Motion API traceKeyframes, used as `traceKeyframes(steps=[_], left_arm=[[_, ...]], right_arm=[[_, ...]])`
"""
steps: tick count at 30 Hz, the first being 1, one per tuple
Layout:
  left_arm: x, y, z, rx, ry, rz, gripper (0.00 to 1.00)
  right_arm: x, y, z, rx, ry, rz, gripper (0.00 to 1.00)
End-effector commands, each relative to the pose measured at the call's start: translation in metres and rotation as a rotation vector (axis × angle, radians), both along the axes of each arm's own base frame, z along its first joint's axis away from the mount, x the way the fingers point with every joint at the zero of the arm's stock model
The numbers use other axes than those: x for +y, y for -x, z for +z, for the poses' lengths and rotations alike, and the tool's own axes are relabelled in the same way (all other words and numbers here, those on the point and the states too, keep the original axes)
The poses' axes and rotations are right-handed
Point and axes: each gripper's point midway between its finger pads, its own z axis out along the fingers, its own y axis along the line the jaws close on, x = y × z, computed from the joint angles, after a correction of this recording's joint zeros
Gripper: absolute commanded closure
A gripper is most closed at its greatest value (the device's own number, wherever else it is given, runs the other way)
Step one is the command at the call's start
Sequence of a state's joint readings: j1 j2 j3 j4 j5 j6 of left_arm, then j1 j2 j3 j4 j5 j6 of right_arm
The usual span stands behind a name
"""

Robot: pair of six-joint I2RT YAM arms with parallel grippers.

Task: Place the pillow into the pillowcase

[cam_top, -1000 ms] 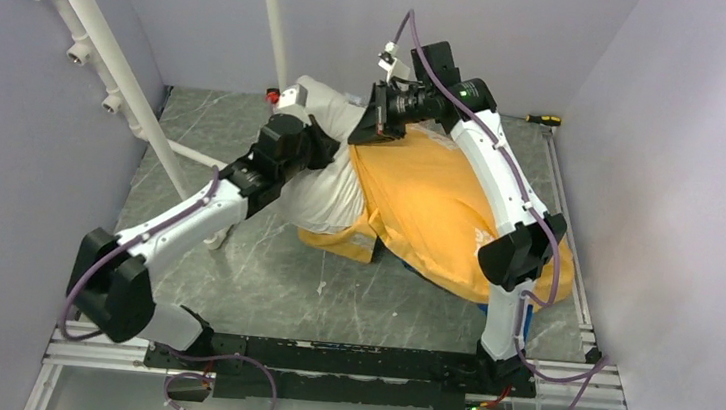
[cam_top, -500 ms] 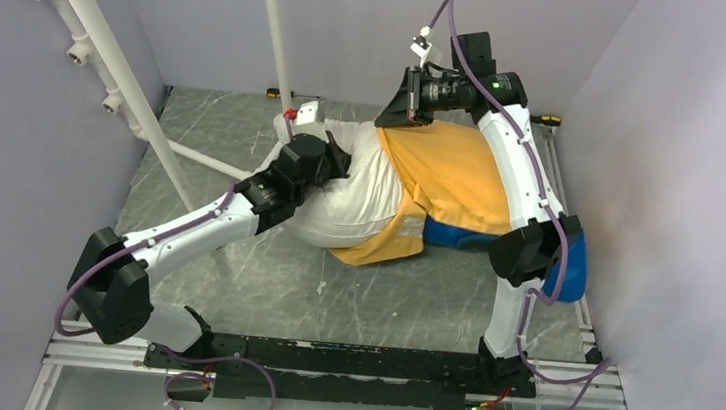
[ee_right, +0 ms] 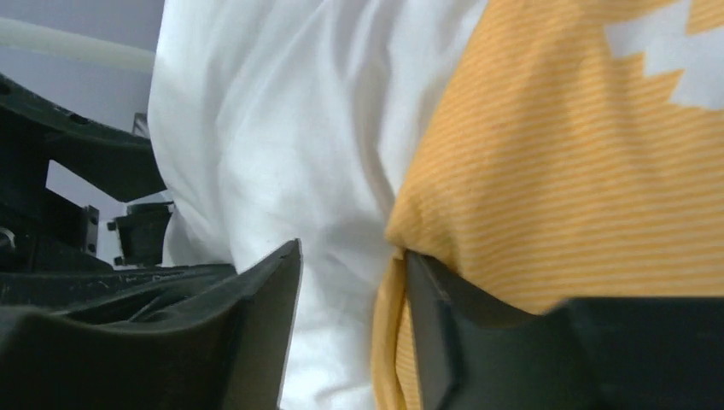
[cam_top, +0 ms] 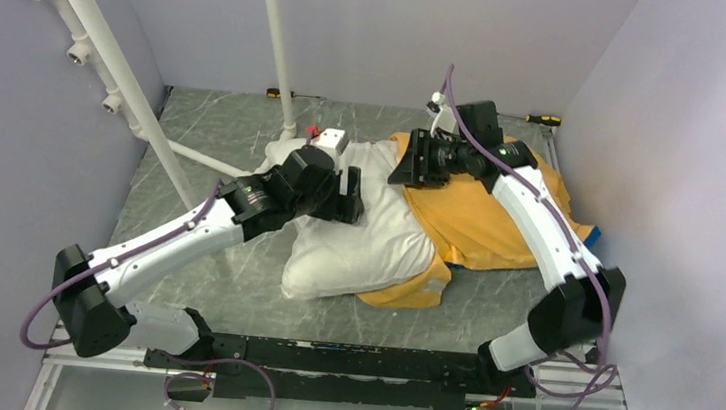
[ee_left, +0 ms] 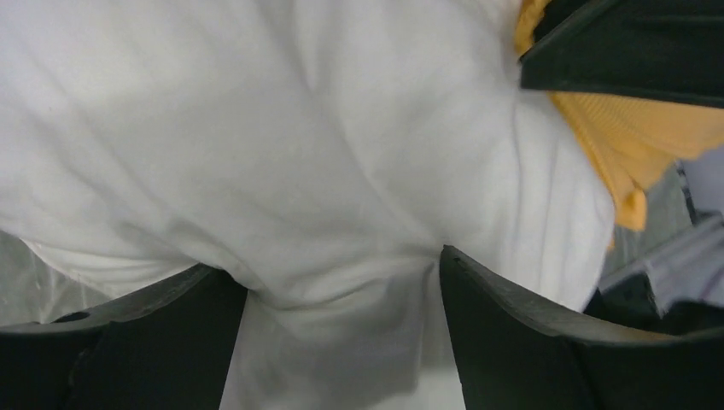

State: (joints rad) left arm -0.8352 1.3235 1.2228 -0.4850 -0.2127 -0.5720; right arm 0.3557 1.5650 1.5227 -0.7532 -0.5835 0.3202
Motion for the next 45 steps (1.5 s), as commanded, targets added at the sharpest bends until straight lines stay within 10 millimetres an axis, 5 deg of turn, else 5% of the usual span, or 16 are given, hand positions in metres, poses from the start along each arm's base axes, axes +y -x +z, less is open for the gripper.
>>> traceKeyframes(steps=[1,4,8,12,18,24,29,33,38,45], left_arm=[[0.009,0.054,-0.004,0.198,0.068,-0.087,0.15],[0.022,0.080,-0.019,0.334,0.136,-0.053,0.15],[0.027,0.103,-0.008,0.380,0.302,-0.055,0.04],[0.019,0.121,-0.014,0.430,0.439,-0.098,0.00],[0.021,0.141,-0.063,0.619,0.387,-0.075,0.01],[-0.002,0.138,-0.088,0.664,0.456,-0.134,0.11],[-0.034,0.119,-0.084,0.603,0.536,-0.208,0.50],[-0.039,0.105,-0.083,0.559,0.491,-0.201,0.96],[-0.030,0.095,-0.088,0.535,0.466,-0.129,1.00],[-0.007,0.075,-0.083,0.485,0.493,-0.049,1.00]], right_arm=[[-0.024,0.002,0.023,-0.186,0.055,-0.123,0.40],[-0.049,0.023,0.028,-0.204,0.116,-0.200,0.20],[-0.080,0.056,0.041,-0.227,0.186,-0.276,0.01],[-0.100,0.094,0.037,-0.160,0.241,-0.292,0.00],[-0.107,0.156,0.001,0.045,0.253,-0.255,0.06],[-0.091,0.194,-0.073,0.246,0.201,-0.215,0.22],[-0.097,0.179,-0.106,0.240,0.288,-0.297,0.31],[-0.114,0.149,-0.097,0.118,0.359,-0.420,0.60],[-0.136,0.136,-0.079,0.007,0.442,-0.487,1.00],[-0.135,0.139,-0.055,-0.075,0.397,-0.448,1.00]])
